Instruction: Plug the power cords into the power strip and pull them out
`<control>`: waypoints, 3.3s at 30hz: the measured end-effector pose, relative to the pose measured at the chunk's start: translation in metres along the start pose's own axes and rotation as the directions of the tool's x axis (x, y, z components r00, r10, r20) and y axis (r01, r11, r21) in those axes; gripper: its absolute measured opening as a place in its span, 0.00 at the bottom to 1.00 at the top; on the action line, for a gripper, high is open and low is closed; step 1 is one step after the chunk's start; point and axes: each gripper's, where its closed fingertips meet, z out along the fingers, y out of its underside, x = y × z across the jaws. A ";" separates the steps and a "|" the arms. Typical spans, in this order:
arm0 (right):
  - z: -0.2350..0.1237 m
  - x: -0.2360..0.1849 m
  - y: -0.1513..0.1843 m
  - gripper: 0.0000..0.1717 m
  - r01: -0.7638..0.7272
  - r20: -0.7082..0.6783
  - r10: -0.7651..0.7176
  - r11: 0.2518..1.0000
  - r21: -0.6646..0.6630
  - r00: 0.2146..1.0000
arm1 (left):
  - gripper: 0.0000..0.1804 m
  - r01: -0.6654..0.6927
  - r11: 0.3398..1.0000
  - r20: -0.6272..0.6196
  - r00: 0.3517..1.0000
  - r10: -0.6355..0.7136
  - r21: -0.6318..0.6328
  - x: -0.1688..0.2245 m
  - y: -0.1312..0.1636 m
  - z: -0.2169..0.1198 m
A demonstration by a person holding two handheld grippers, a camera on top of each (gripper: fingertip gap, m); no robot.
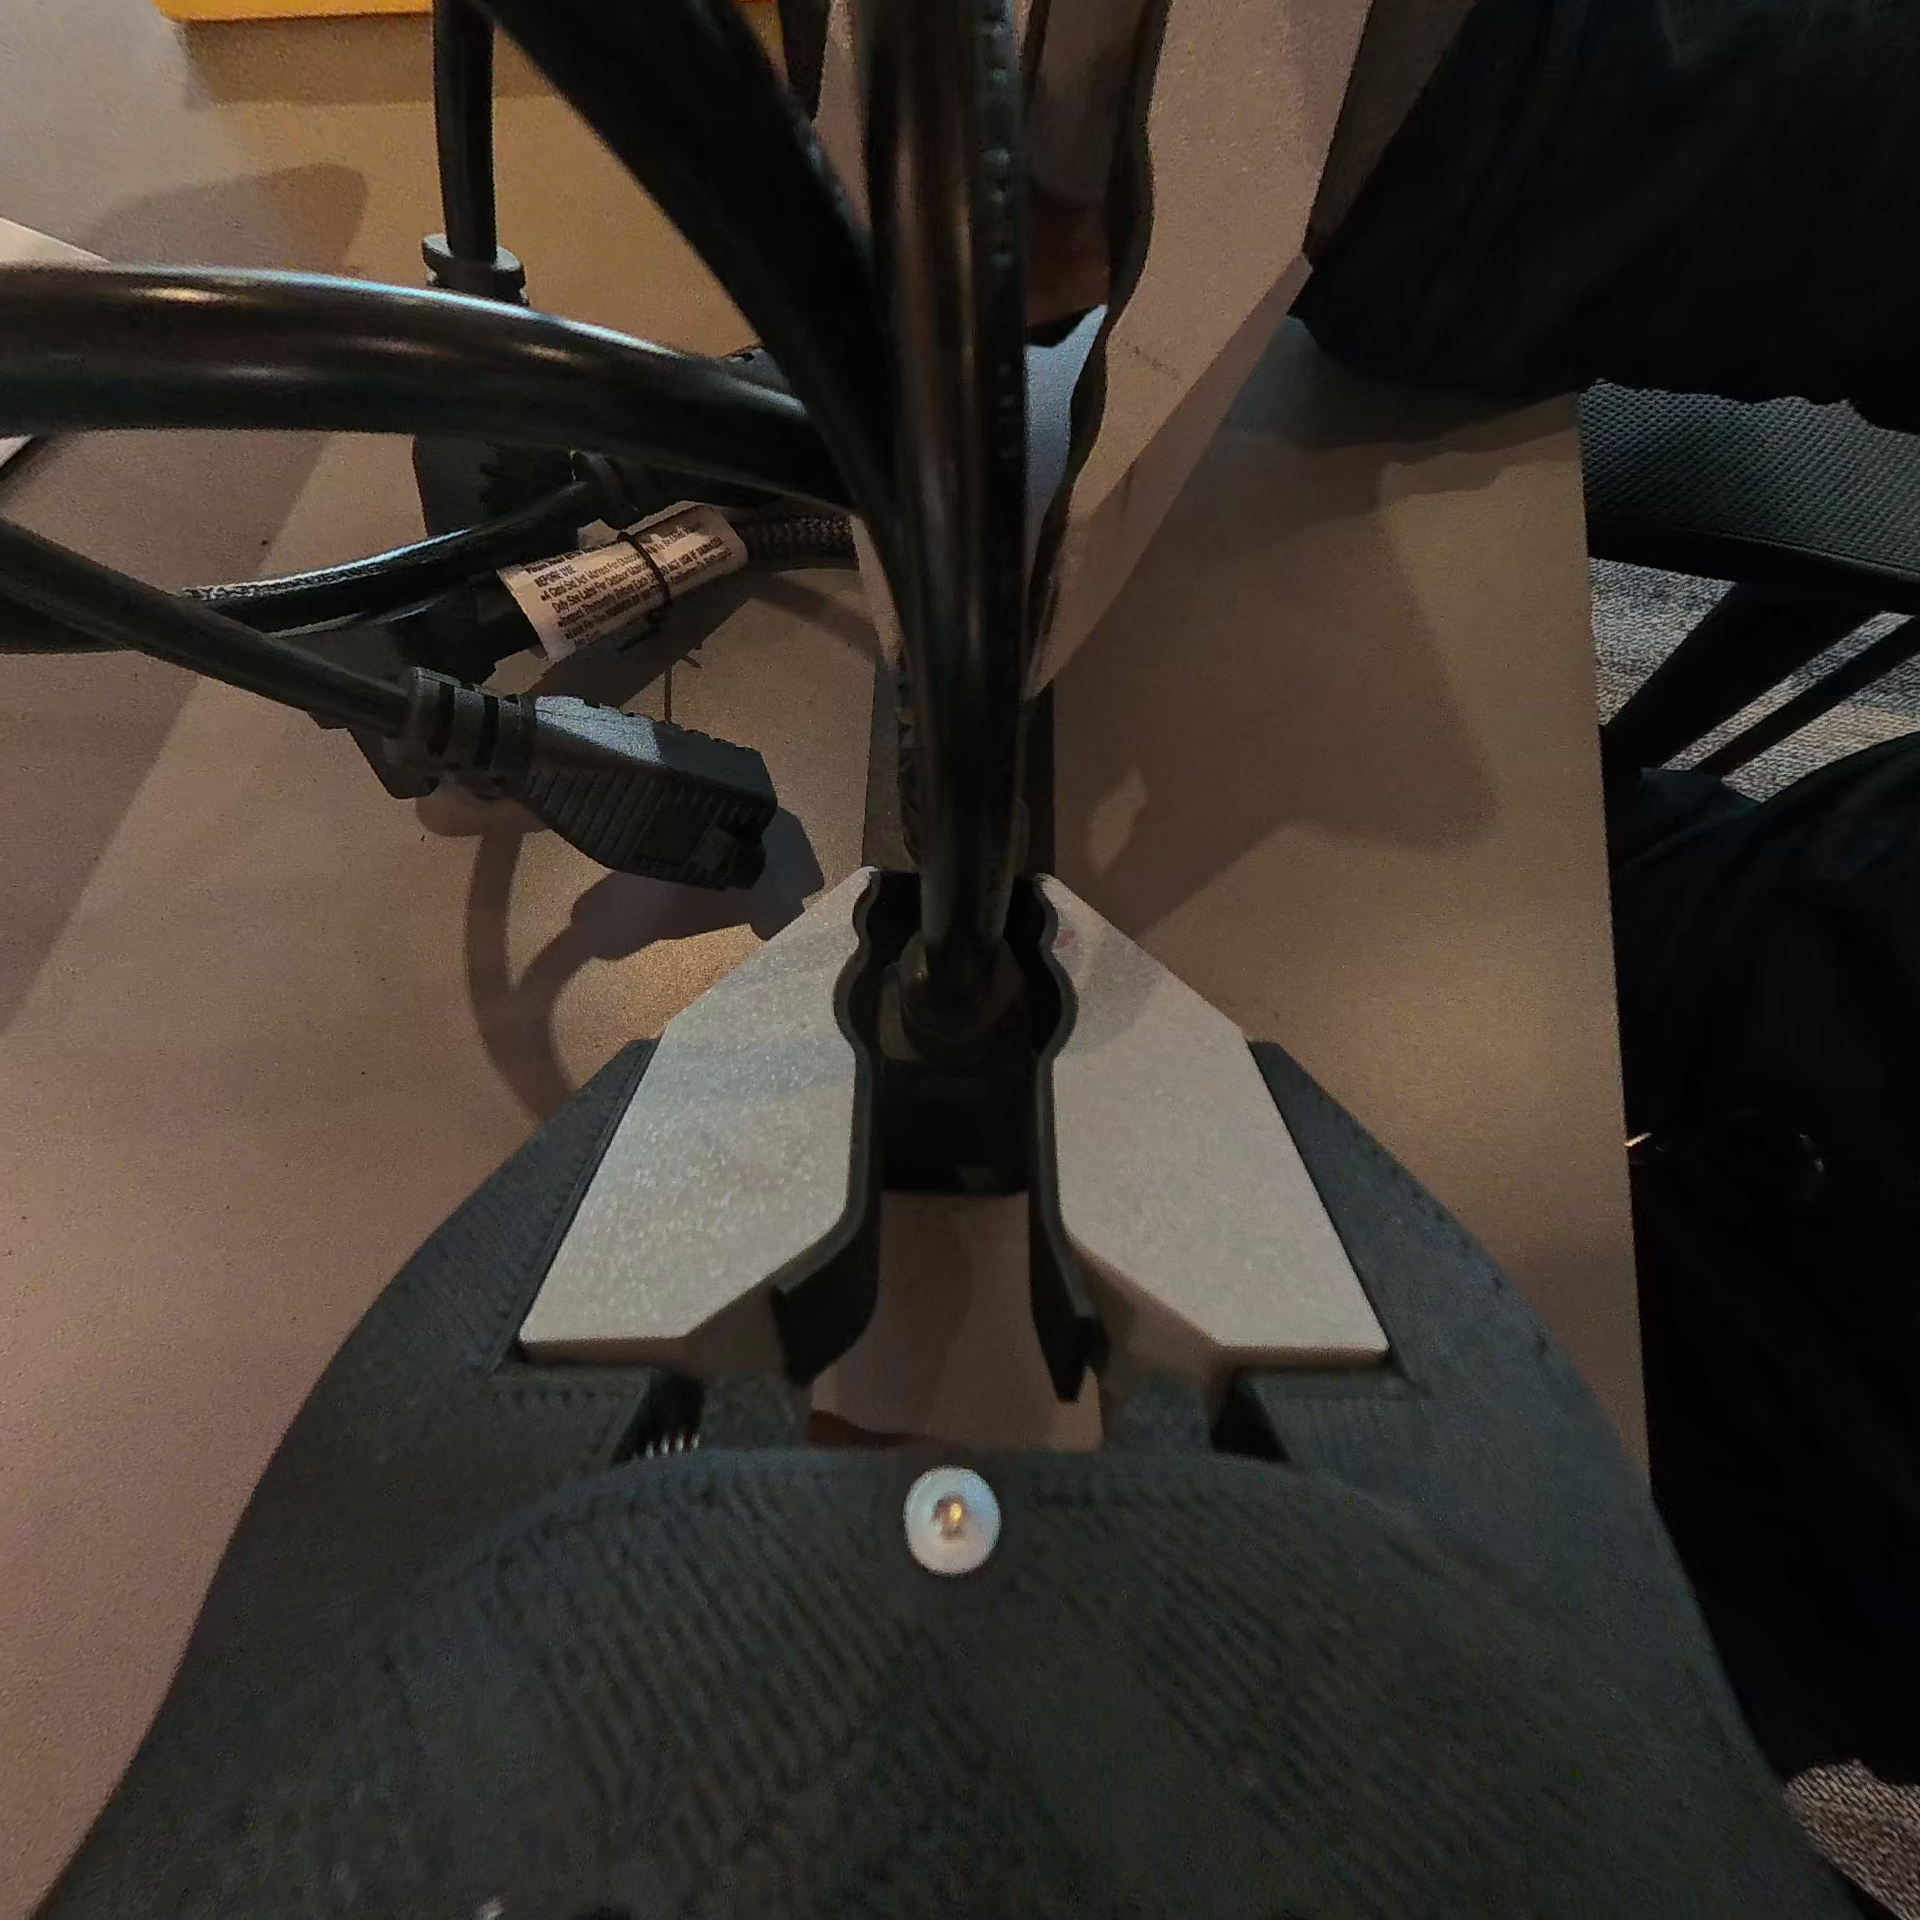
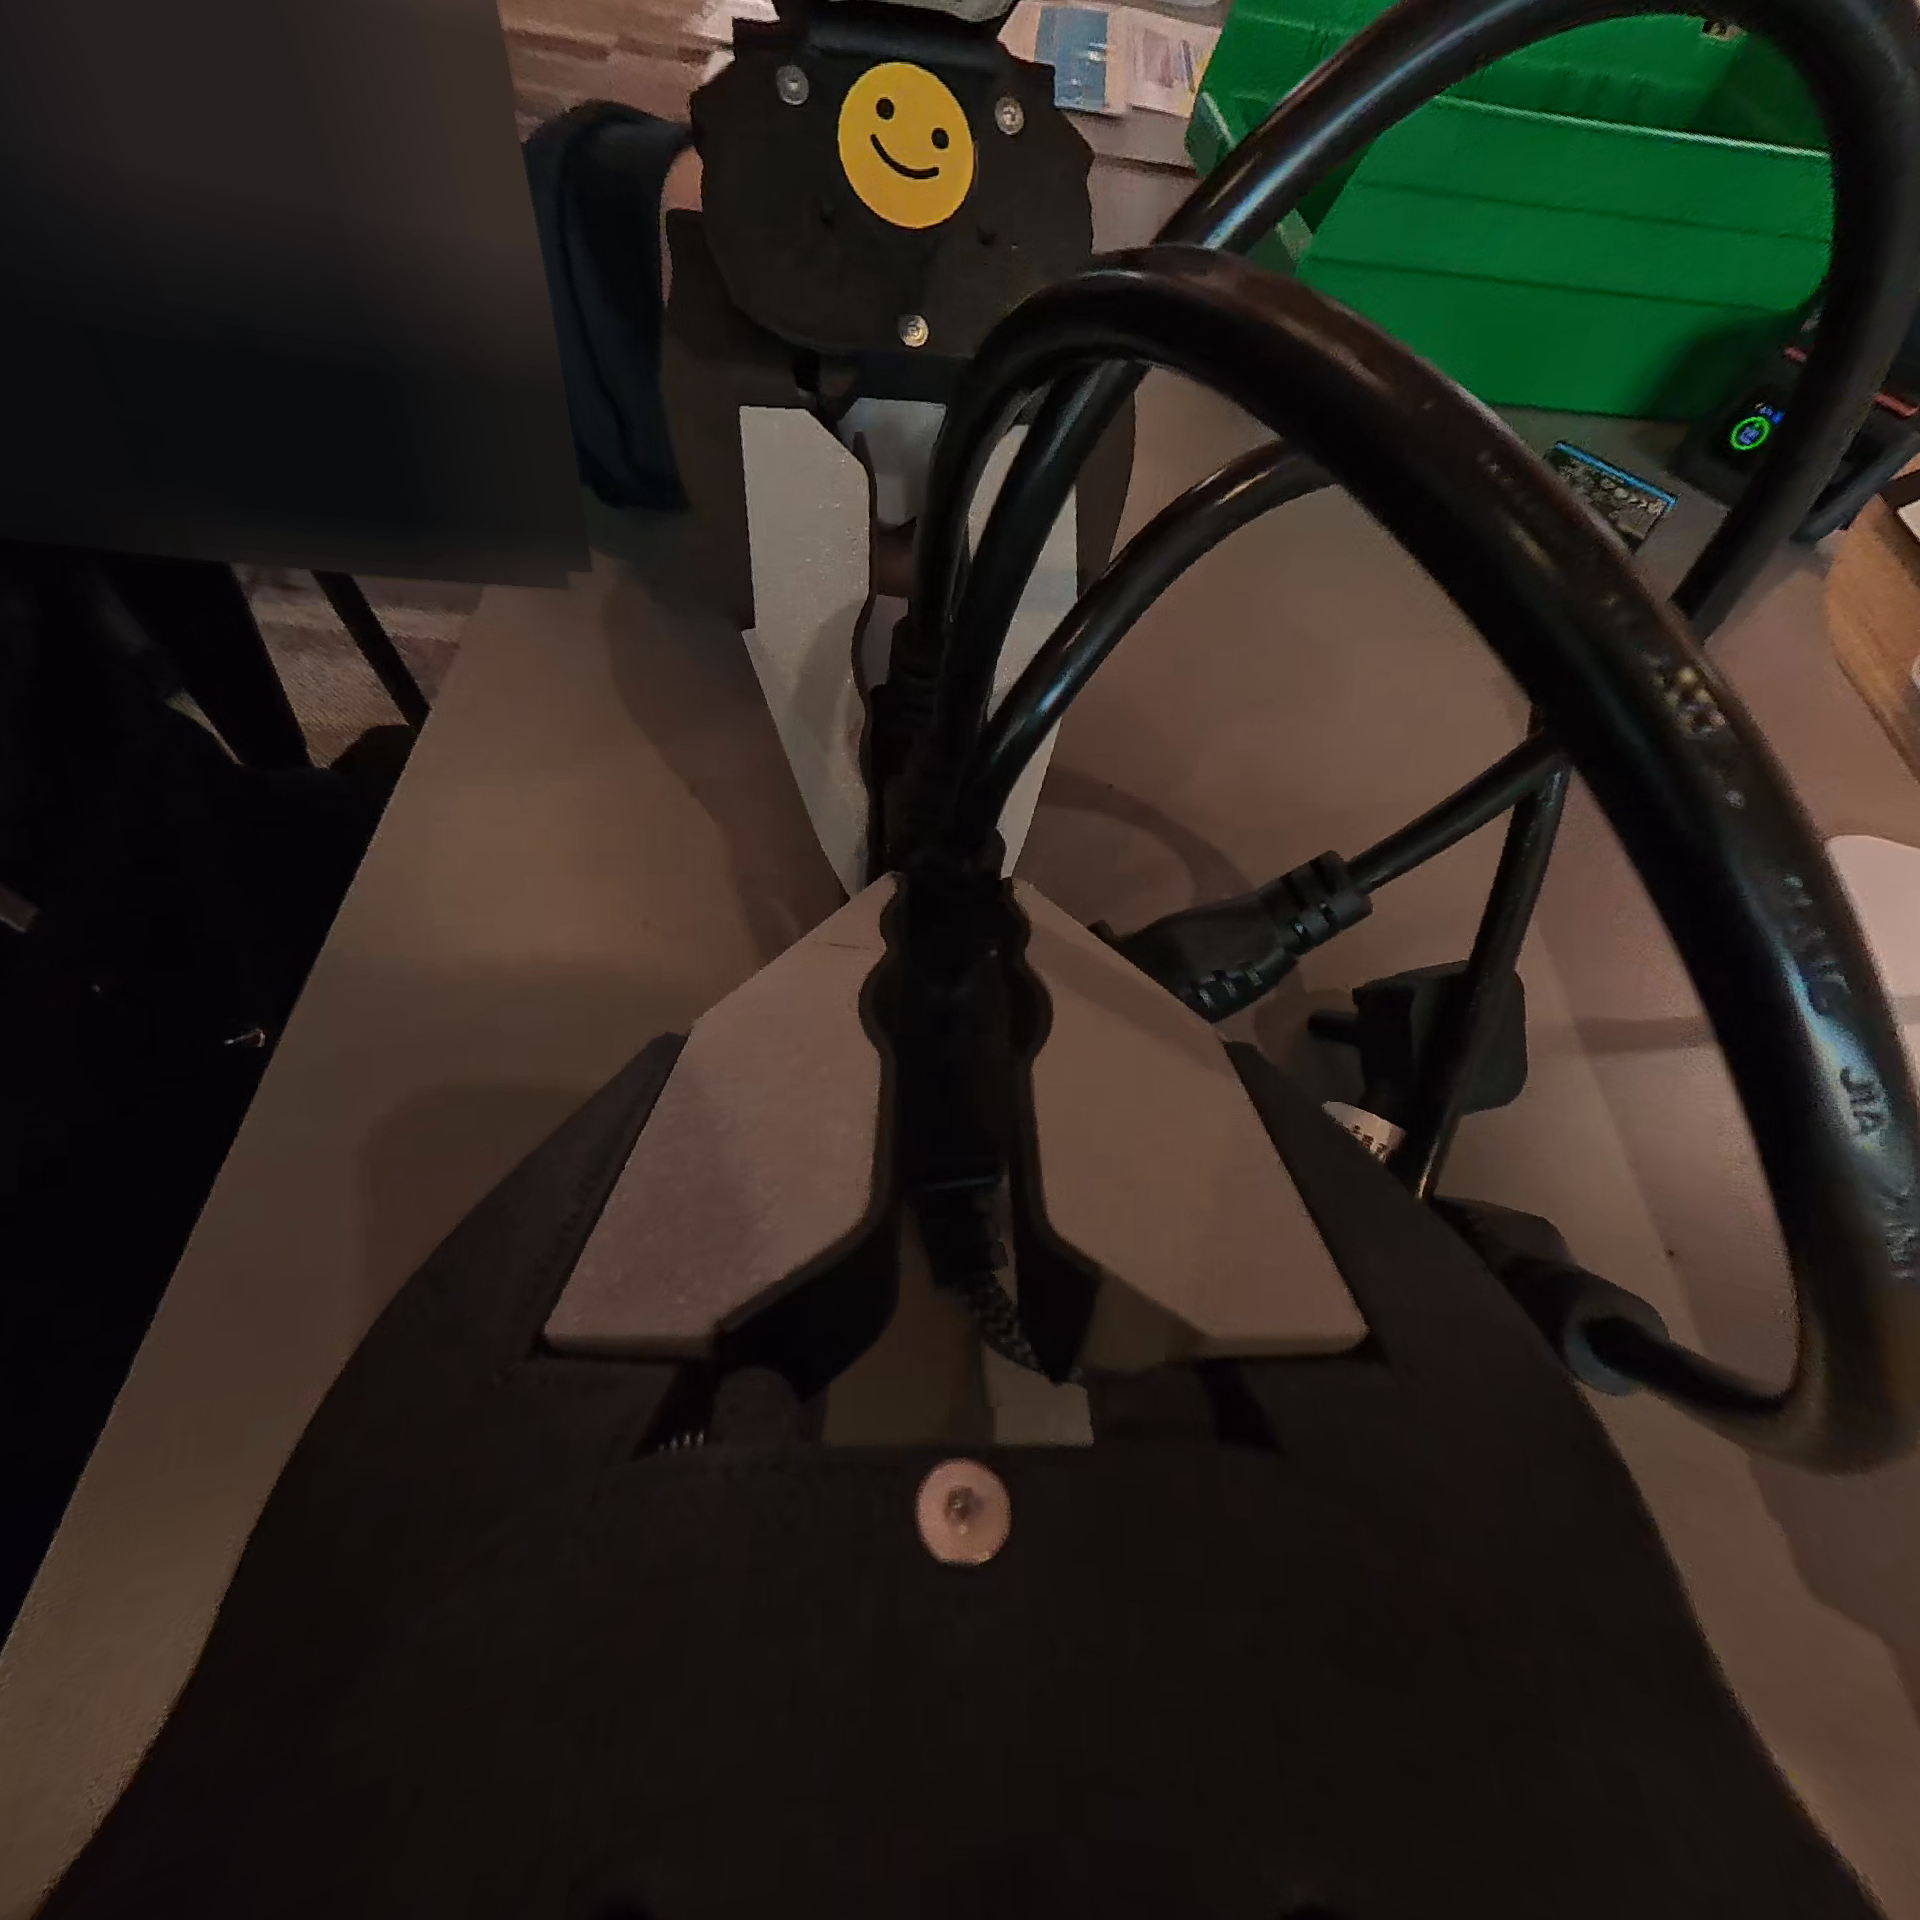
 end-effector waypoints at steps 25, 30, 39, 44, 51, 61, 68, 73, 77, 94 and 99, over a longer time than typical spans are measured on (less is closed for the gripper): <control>-0.007 0.004 0.004 0.07 0.088 -0.068 -0.091 0.995 -0.045 0.994 | 0.14 0.004 1.000 0.001 1.000 -0.004 0.004 0.000 -0.001 0.000; -0.007 0.004 0.004 0.07 0.093 -0.078 -0.097 0.995 -0.047 0.992 | 0.14 0.007 1.000 0.001 1.000 -0.007 0.006 -0.001 -0.001 0.000; -0.008 0.005 0.003 0.08 0.104 -0.088 -0.108 0.993 -0.048 0.990 | 0.14 0.008 1.000 0.000 1.000 -0.008 0.007 -0.001 -0.001 0.000; -0.007 0.004 0.003 0.08 0.098 -0.082 -0.102 0.994 -0.040 0.991 | 0.14 0.008 1.000 0.001 1.000 -0.008 0.007 0.000 0.000 0.000; -0.006 0.003 0.002 0.08 0.095 -0.077 -0.098 0.995 -0.033 0.992 | 0.14 0.008 1.000 0.001 1.000 -0.008 0.008 0.000 0.000 0.000; -0.014 0.008 -0.004 0.05 0.155 -0.153 -0.157 0.988 -0.021 0.976 | 0.13 0.008 1.000 0.000 1.000 -0.008 0.010 0.000 0.000 0.000; -0.007 0.003 0.002 0.10 0.139 -0.111 -0.143 0.989 -0.044 0.983 | 0.14 0.009 1.000 0.000 1.000 -0.009 0.010 0.000 0.000 0.000; -0.005 0.003 0.002 0.09 0.104 -0.096 -0.106 0.994 -0.027 0.990 | 0.14 0.010 1.000 0.000 1.000 -0.010 0.011 0.000 0.000 0.000; -0.005 0.002 0.002 0.08 0.085 -0.084 -0.087 0.996 -0.022 0.993 | 0.14 0.014 1.000 -0.002 1.000 -0.014 0.012 0.000 0.000 -0.001; 0.007 0.002 -0.001 0.11 -0.133 0.011 0.133 0.990 0.049 0.991 | 0.14 0.013 1.000 -0.006 1.000 -0.013 0.018 0.000 0.000 0.000; 0.007 -0.001 -0.006 0.08 -0.102 0.009 0.102 0.992 0.075 0.995 | 0.13 -0.042 0.999 0.014 0.999 0.042 -0.004 0.001 -0.001 0.000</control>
